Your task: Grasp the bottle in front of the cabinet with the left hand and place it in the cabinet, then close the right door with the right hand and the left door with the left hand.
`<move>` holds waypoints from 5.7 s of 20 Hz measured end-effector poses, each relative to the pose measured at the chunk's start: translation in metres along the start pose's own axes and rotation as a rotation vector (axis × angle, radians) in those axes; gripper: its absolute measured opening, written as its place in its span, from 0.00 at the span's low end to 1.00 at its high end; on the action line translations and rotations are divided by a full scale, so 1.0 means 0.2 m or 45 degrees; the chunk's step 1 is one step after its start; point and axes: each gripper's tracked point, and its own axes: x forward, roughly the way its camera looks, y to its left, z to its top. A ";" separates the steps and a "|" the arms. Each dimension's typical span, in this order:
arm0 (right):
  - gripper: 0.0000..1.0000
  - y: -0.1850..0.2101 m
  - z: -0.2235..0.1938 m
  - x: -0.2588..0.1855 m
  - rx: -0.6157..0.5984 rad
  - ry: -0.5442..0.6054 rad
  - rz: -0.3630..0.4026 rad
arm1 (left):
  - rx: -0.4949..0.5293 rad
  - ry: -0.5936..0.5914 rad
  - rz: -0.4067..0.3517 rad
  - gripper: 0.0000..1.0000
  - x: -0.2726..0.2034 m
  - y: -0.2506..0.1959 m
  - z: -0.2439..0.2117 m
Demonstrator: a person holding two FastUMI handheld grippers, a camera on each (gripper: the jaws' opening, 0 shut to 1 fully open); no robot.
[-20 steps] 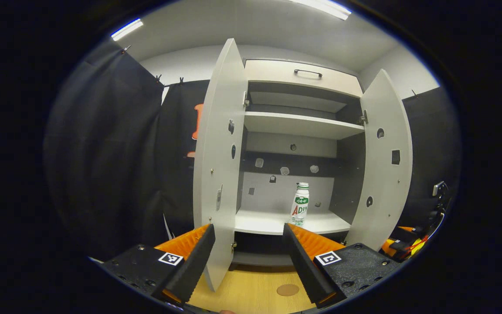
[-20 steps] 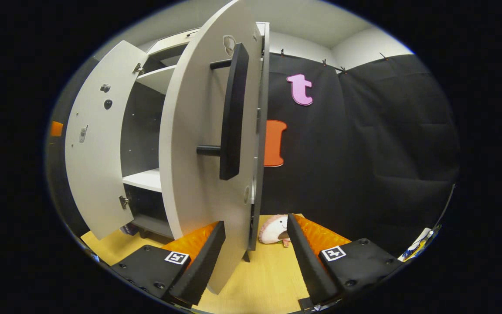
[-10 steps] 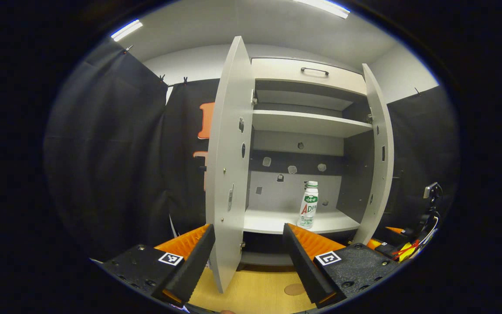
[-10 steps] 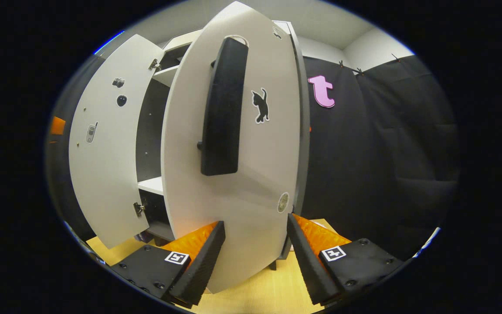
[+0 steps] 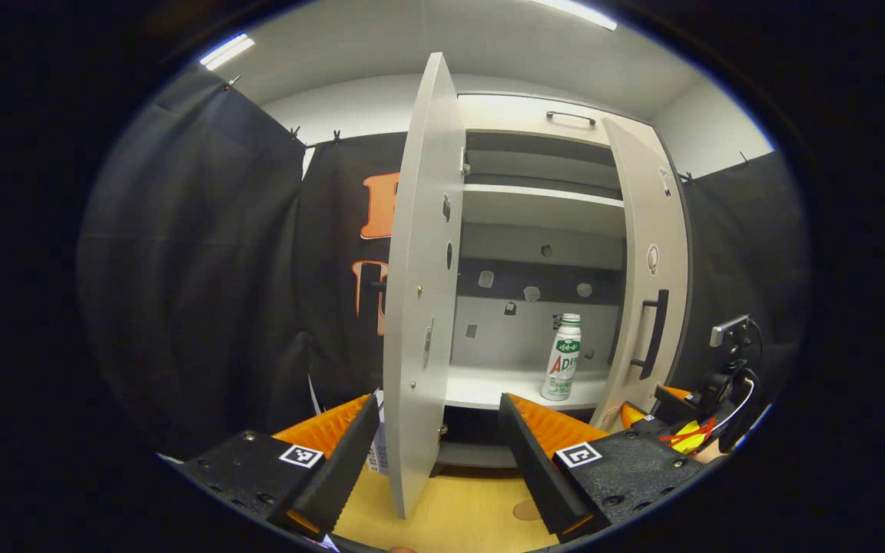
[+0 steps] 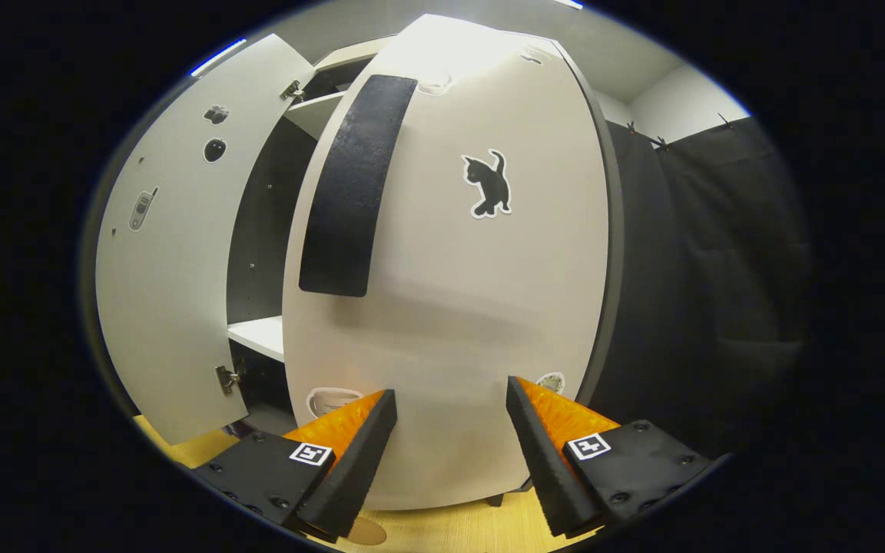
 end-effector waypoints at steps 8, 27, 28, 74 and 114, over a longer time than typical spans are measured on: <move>0.95 -0.02 0.03 0.07 0.037 0.035 0.004 | 0.014 0.003 -0.039 0.95 0.05 -0.03 -0.05; 0.95 0.03 0.21 -0.12 0.118 0.019 -0.190 | 0.129 0.041 0.076 0.95 0.16 0.62 -0.23; 0.95 0.00 0.25 -0.21 0.120 0.015 -0.215 | 0.136 0.049 0.063 0.95 0.19 0.63 -0.25; 0.96 -0.91 0.42 -1.26 -0.019 0.054 -0.435 | 0.012 0.101 -0.293 0.91 0.93 -0.52 -0.49; 0.96 -1.00 0.89 -1.67 0.101 -0.130 -0.206 | 0.139 -0.140 0.095 0.95 -0.53 0.37 0.46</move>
